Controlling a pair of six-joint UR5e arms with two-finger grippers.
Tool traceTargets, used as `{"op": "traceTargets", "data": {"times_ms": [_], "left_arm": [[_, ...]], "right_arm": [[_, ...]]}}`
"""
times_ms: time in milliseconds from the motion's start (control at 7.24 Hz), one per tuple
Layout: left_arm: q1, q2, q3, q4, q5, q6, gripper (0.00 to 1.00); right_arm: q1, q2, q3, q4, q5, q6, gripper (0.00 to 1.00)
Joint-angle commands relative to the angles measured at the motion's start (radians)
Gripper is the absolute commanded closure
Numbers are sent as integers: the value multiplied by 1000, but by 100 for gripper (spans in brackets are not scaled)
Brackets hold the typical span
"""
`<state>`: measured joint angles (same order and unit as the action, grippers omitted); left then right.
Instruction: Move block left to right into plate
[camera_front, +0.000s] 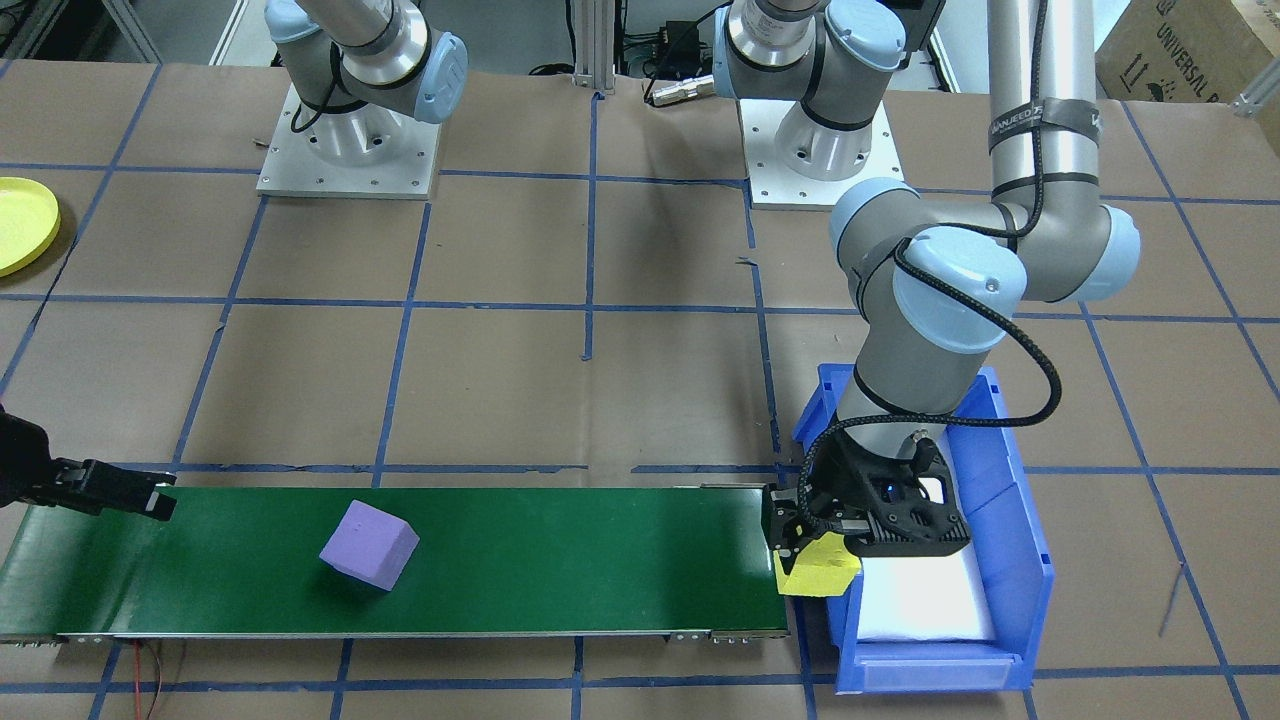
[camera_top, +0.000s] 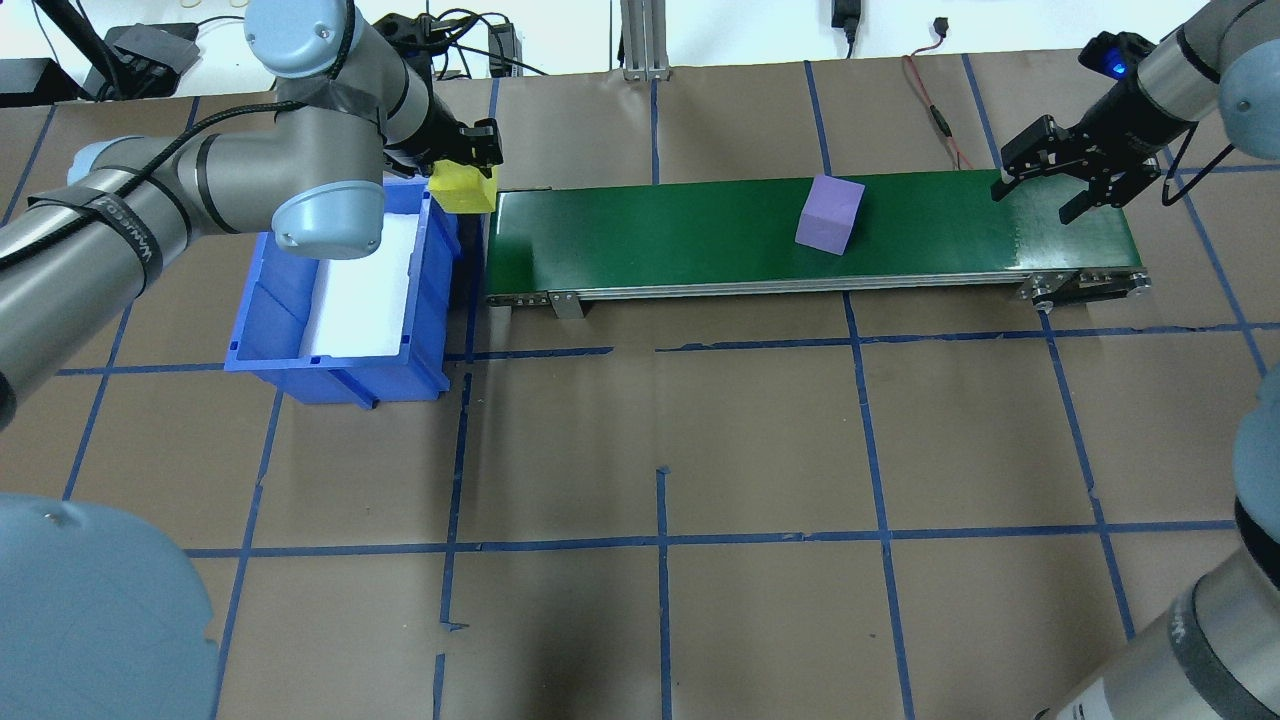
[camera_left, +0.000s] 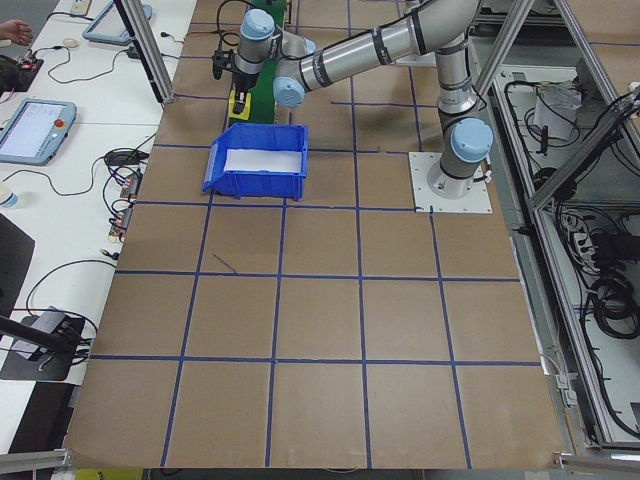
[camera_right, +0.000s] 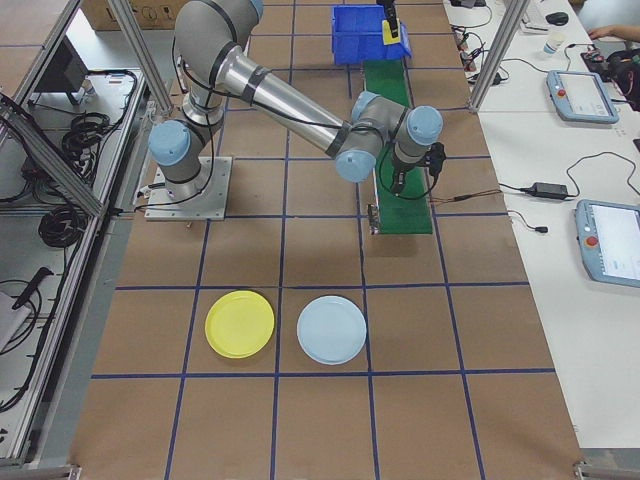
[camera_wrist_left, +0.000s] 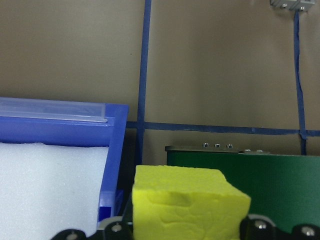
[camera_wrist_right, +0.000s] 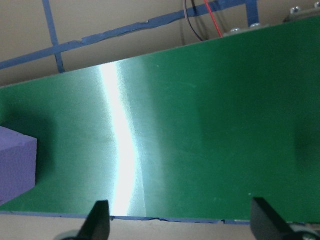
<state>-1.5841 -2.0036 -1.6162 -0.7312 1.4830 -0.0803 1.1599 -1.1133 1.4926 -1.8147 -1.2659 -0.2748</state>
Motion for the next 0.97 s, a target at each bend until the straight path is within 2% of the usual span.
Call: {"op": "traceTargets", "data": {"times_ms": [0,276,552,829], "left_arm": [[-5,-9,-1,21,2,2,86],[-11,-8,-2,21,0,4,86],[-62,0,1,24,2,1,86],[-62,-21,-1,24,11,4,86]], "right_arm": [[1,0,1,0,20,0,0],[0,-2,1,0,22,-1,0],[1,-5,6,0,22,3,0],[1,-6,12,0,22,3,0]]}}
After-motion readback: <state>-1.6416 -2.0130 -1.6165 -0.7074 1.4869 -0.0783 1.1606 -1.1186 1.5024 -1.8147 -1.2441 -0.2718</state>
